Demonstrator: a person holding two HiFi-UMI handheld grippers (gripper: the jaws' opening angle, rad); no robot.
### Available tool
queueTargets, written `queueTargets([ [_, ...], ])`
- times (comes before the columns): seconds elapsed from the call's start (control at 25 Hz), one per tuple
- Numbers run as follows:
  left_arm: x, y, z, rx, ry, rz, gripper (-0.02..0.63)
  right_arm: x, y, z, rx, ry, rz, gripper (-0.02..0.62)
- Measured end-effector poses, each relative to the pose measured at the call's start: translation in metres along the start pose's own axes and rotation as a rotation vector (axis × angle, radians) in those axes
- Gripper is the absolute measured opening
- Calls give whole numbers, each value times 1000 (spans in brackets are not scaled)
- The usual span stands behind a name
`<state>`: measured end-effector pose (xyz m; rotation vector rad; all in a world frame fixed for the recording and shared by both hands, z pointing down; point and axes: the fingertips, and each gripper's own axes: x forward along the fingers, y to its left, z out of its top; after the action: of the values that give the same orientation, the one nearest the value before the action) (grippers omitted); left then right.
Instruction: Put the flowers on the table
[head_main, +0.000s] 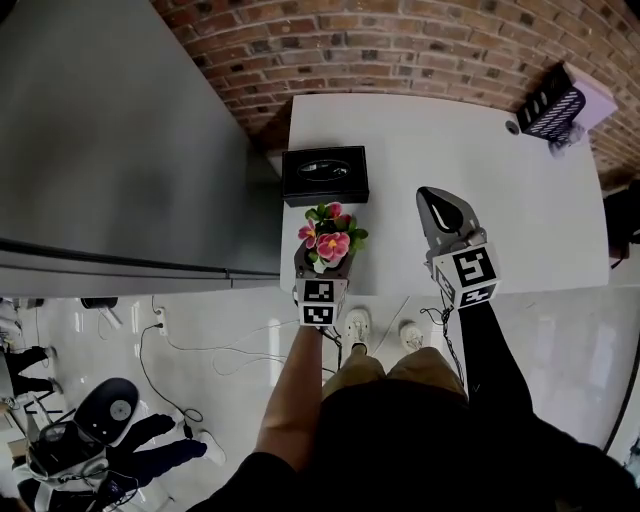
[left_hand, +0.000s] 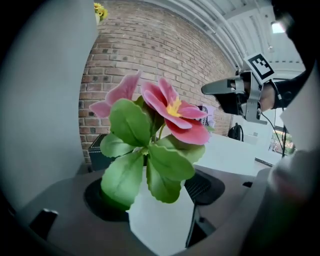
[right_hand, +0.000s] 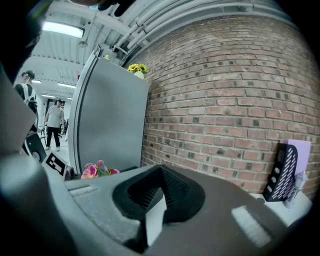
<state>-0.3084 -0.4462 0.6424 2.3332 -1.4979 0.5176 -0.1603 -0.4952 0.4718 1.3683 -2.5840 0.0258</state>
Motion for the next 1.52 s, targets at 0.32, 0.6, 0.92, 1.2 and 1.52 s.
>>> queueTargets([
  [0.32,14,2,-35,-25,69,18,339,-9,3,-3,-21,13,-17,0],
  [0.6,22,-4,-53,-70,109,13,339,-16,1,-9,-36,42,-17,0],
  [0.92,30,-4,-60,-58,125,10,336,-17,3,-12,-36,55,-18,0],
  [1.2,35,-12,-67,6,162,17,336,-21,0,-13,-32,53,-22,0],
  [1.52,27,-23,-69,9,158,-2,374,-27,3,-8,-31,36,-13,0],
])
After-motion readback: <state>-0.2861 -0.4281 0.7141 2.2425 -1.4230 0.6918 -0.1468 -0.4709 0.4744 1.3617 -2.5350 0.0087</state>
